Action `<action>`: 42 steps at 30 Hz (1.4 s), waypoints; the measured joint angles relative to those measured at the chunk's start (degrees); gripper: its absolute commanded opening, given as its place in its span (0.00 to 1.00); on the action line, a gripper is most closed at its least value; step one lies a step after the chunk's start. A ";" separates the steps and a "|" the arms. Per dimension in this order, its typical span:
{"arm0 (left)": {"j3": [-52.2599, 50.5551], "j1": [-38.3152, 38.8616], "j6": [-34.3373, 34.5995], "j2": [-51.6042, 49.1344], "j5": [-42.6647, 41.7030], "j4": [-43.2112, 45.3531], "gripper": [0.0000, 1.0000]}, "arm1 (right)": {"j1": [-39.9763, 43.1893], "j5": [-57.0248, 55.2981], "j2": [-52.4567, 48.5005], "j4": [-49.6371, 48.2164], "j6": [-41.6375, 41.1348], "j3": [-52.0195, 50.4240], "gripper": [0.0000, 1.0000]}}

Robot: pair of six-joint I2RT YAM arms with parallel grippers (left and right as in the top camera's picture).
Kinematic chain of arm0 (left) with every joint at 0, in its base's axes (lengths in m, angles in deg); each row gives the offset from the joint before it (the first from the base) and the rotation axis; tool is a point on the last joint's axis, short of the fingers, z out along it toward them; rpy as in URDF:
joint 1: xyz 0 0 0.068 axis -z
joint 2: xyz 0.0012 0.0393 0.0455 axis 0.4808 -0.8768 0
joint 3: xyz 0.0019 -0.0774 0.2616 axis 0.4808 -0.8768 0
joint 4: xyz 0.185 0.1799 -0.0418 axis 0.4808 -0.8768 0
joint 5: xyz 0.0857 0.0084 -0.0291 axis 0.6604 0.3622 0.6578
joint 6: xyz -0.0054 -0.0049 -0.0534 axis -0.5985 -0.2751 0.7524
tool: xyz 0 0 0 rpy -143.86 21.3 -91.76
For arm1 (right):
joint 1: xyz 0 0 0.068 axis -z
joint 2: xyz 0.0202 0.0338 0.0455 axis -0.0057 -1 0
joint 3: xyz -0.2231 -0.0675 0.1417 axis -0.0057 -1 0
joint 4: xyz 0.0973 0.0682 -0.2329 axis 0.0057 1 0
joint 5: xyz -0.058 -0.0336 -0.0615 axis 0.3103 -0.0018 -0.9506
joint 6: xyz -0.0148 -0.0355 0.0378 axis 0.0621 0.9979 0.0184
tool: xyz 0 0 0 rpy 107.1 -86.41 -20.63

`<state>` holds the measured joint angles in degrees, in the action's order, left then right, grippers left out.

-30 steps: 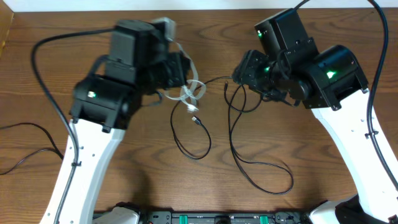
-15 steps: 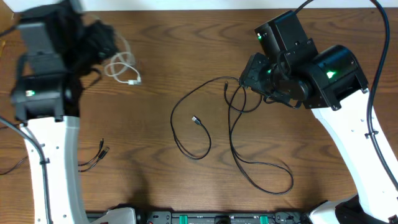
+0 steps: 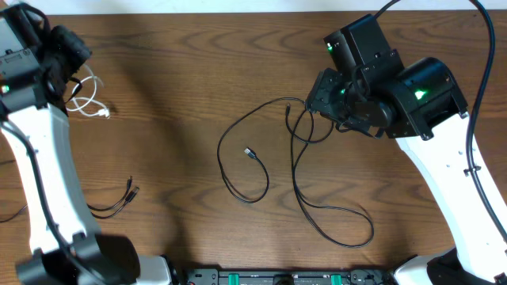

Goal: Untangle cables
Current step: 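Release the white cable at left and move the right gripper over the black cables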

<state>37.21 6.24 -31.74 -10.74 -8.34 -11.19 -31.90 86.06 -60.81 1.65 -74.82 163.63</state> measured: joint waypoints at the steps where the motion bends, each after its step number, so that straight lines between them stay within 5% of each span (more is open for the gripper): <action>1: 0.00 -0.63 0.66 -1.38 0.07 0.07 0.08 | 0.00 -0.04 0.00 -0.11 0.00 0.00 0.52; 13: 0.00 -11.06 3.78 -17.68 2.08 0.96 0.13 | 0.00 -1.03 0.00 -0.39 0.00 -0.04 0.52; 14: 0.00 -12.24 3.78 -18.73 2.93 0.94 0.54 | 0.00 -1.09 0.00 -0.44 0.00 -0.04 0.52; 15: 0.00 -14.16 3.89 -20.39 4.70 0.85 0.71 | 0.00 -1.25 0.00 -0.66 0.00 -0.04 0.52; 17: 0.00 -16.41 3.93 -22.01 5.95 0.79 0.85 | 0.00 -1.40 0.00 -1.03 0.00 -0.04 0.52; 30: 0.00 -22.45 -0.61 -25.11 4.02 -0.22 0.85 | 0.00 -1.51 -0.33 -2.43 0.00 -0.46 0.54; 38: 0.00 -20.98 -4.74 -24.98 -7.21 -2.62 0.81 | -0.94 -4.39 -7.34 -1.64 4.31 -0.57 0.91; 42: 0.00 -17.22 -5.35 -23.54 -8.50 -4.11 0.79 | -0.92 -5.97 -13.29 -0.35 5.86 -0.74 0.98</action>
<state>37.21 -10.98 -37.10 -34.28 -16.84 -15.30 -32.81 80.09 -74.10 1.30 -68.97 162.88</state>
